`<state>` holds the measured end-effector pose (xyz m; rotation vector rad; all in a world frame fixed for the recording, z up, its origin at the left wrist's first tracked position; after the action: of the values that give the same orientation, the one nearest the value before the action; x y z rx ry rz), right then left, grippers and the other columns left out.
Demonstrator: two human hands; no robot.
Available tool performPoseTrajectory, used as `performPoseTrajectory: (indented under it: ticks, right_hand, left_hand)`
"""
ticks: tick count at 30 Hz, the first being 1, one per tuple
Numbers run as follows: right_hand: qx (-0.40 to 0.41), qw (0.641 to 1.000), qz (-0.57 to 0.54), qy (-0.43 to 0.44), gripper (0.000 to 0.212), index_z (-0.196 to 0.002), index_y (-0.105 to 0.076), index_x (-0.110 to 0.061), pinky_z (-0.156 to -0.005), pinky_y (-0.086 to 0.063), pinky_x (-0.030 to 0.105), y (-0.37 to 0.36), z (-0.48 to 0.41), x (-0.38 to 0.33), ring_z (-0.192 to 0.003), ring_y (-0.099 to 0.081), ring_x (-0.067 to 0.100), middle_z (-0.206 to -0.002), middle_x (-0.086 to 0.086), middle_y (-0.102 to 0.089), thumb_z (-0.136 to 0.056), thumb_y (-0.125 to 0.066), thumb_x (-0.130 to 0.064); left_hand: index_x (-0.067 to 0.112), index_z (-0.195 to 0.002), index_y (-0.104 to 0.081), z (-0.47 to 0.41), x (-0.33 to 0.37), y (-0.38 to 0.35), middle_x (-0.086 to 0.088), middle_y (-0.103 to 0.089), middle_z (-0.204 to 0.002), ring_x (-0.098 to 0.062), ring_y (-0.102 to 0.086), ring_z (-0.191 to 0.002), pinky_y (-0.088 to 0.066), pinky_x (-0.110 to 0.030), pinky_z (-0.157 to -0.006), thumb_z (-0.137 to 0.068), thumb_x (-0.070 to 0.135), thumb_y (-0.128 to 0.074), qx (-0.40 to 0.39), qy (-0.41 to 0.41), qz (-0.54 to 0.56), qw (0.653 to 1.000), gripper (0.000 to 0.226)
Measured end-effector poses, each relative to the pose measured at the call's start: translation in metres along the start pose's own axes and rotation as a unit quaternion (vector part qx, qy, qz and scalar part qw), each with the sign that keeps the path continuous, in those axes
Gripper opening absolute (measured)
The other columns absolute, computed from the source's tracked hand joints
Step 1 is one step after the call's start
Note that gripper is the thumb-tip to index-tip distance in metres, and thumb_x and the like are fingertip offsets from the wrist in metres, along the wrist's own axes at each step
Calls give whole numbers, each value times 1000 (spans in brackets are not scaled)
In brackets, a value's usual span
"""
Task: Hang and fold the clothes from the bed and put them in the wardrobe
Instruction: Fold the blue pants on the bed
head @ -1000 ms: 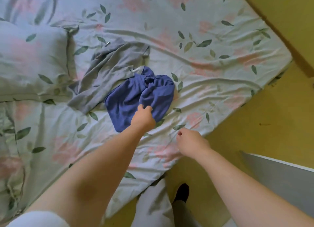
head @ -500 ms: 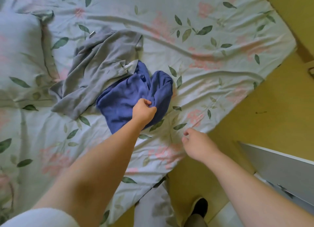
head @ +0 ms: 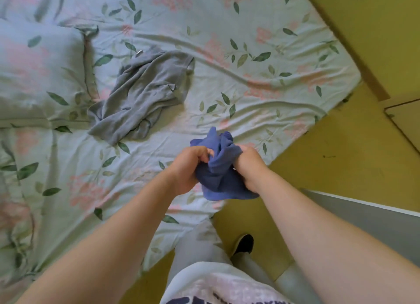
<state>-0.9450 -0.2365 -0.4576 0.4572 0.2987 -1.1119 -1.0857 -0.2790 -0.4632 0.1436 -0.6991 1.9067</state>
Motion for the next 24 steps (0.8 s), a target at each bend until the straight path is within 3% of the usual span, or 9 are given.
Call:
performPoseTrajectory:
  ticks: [3,5,7,10,12,16,20,22,24]
  right_hand:
    - [64,996,41,53,17,-92,-70,-13,-69,-46,34,25,26,-23,-78,-59,23,-90,8,-71,-95,-59,-26]
    - [114,987,41,103,15,-84,-65,-18,-62,-44,31,49,50,-42,-73,-58,21,-82,3,-66,-93,-58,-26]
    - [166,976,18,137,17,-84,-64,-19,-60,-43,31,76,76,-60,-74,-61,24,-80,3,-66,-89,-58,-34]
    - [185,971,-50,145,37,-101,-66,-17,-63,-48,33,113,116,-78,-83,-66,26,-92,5,-71,-86,-59,-50]
    - [149,971,-119,144,42,-107,-67,-22,-68,-56,35,135,138,-81,-89,-70,27,-96,5,-77,-86,-60,-58]
    - [63,955,-238,166,46,-113,-67,-22,-68,-62,47,171,179,-80,-91,-75,30,-99,9,-78,-93,-57,-62]
    - [-7,930,-299,213,43,-120,-68,-11,-82,-61,44,201,219,-73,-99,-74,29,-106,12,-77,-96,-64,-47]
    - [-72,918,-315,231,40,-124,-67,-4,-99,-54,48,213,242,-69,-109,-71,33,-116,18,-73,-96,-66,-32]
    - [-114,918,-288,249,32,-118,-67,0,-90,-58,40,225,260,-66,-98,-72,28,-108,14,-74,-95,-66,-22]
  left_hand:
    - [14,-57,-57,23,14,-7,-4,-52,-57,-19,-52,-58,-44,-23,-51,-74,16,-56,47,-69,-46,995,18]
    - [11,-70,-53,38,26,-15,-5,-55,-63,-20,-59,-58,-50,-24,-52,-70,23,-64,66,-139,-66,986,16]
    - [17,-79,-40,53,38,-25,-4,-51,-74,-20,-60,-69,-52,-29,-63,-67,26,-74,102,-205,-89,969,37]
    - [19,-81,-41,77,52,-55,-4,-50,-80,-20,-54,-77,-46,-39,-75,-64,18,-74,147,-254,-154,944,37]
    - [16,-83,-51,96,58,-84,-4,-53,-80,-19,-48,-75,-44,-38,-74,-54,22,-68,153,-275,-250,916,34]
    - [1,-89,-63,134,49,-154,-6,-64,-79,-17,-60,-72,-55,-52,-70,-54,21,-77,10,-309,-402,862,43]
    - [26,-122,-57,157,51,-204,7,-69,-111,-15,-72,-97,-60,-36,-77,-57,35,-91,-57,-354,-373,856,73]
    - [24,-125,-57,162,55,-227,3,-67,-116,-16,-74,-94,-59,-32,-73,-69,30,-90,-66,-373,-356,854,65]
    - [16,-118,-62,164,62,-246,-8,-70,-111,-17,-73,-82,-59,-31,-68,-87,16,-79,-43,-402,-346,847,35]
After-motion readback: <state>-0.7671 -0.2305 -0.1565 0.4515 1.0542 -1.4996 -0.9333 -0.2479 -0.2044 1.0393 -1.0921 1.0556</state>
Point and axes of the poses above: each hand's wrist, its own z-axis away from the middle knuckle, its own y-axis out of the back of the hand, x = y × z, the point moved 4 cm from there along -z, towards the middle knuckle
